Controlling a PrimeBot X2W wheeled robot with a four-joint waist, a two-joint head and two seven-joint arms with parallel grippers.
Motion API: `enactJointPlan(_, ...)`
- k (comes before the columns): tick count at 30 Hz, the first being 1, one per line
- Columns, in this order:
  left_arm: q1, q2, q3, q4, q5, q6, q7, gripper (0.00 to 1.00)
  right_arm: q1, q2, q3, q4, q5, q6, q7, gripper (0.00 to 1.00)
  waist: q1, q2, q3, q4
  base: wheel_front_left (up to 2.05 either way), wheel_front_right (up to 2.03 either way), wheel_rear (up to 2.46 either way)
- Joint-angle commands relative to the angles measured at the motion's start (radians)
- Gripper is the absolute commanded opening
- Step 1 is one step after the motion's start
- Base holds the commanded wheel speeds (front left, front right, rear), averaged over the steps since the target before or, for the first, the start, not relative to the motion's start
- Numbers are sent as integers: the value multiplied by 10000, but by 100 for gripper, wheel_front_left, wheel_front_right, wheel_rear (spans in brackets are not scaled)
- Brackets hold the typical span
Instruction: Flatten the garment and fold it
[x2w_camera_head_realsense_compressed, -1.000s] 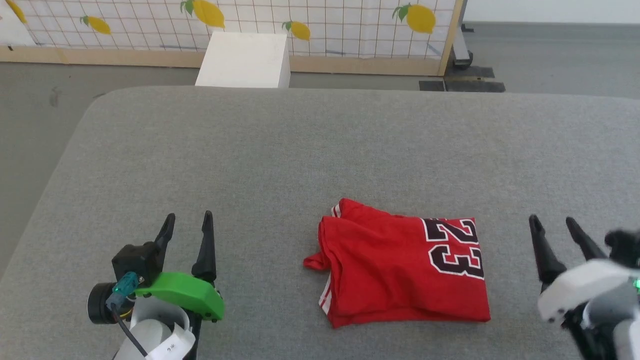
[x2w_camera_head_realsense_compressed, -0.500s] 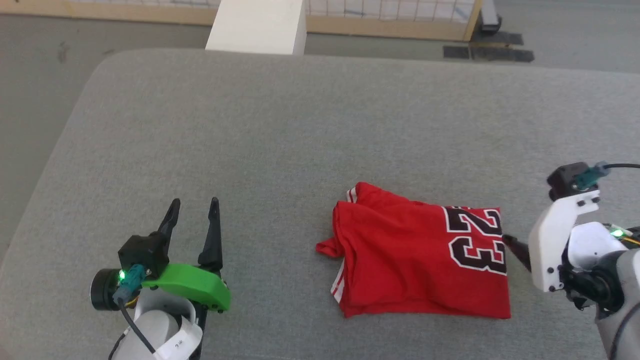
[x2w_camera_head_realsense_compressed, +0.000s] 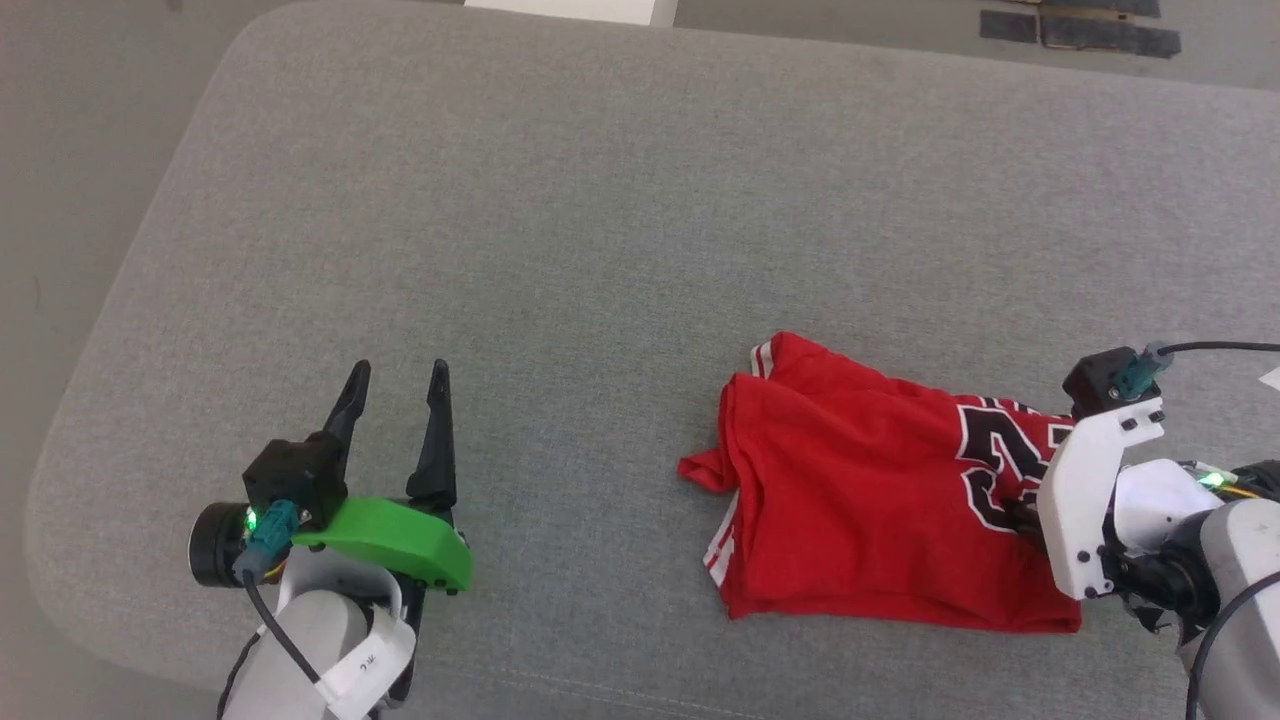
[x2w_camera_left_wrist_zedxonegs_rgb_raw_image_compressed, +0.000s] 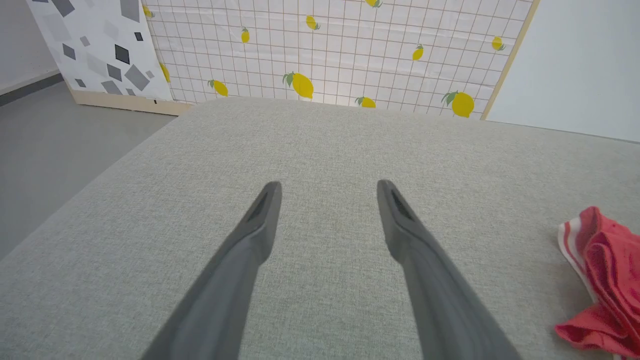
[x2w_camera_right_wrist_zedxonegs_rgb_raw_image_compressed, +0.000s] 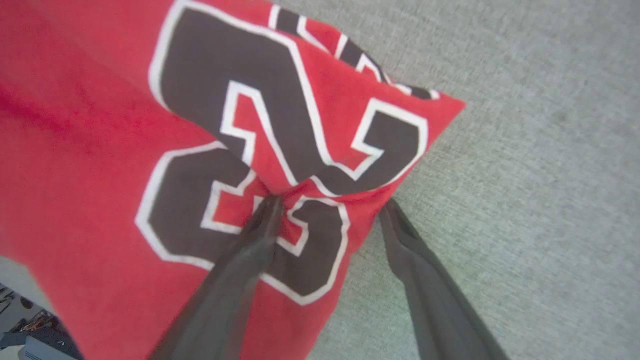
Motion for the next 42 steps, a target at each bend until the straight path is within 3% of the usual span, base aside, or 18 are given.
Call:
enactJointPlan(1,-149,-31,15,18,46,-4,-72,100,154,116,279,421,-37,-15,-14,100,0,0,101,103,0,0,0)
enactJointPlan(3,-154,-37,28,37,37,-12,-76,100,173,100,392,568,27,-15,-26,100,0,0,112,111,0,0,0)
enactJointPlan(4,-156,-38,31,49,33,-16,-77,100,168,102,415,617,76,-15,-37,43,0,0,108,113,0,0,0)
enactJointPlan(6,-154,-35,39,78,30,-23,-80,100,138,85,422,691,130,-15,-131,0,0,0,86,106,0,0,0)
enactJointPlan(18,113,22,40,191,74,-20,-89,100,-569,-440,895,69,555,-15,-474,0,0,0,-657,-133,0,0,0)
enactJointPlan(24,391,62,129,100,-30,-4,-91,100,-1224,-902,1496,-786,819,-15,-148,0,0,0,-956,-734,0,0,0)
enactJointPlan(32,328,81,131,-144,-67,36,-83,100,-2175,-1592,2130,-1010,1053,-15,269,0,0,0,-574,-2466,0,0,0)
enactJointPlan(38,-87,238,1,-302,43,11,124,100,-2988,-1727,2220,-191,1057,-15,-118,0,0,0,63,-4196,0,0,0)
enactJointPlan(42,-462,289,-155,-338,145,-47,282,100,-3377,-1804,2031,402,930,-15,-530,0,0,0,447,-4803,0,0,0)
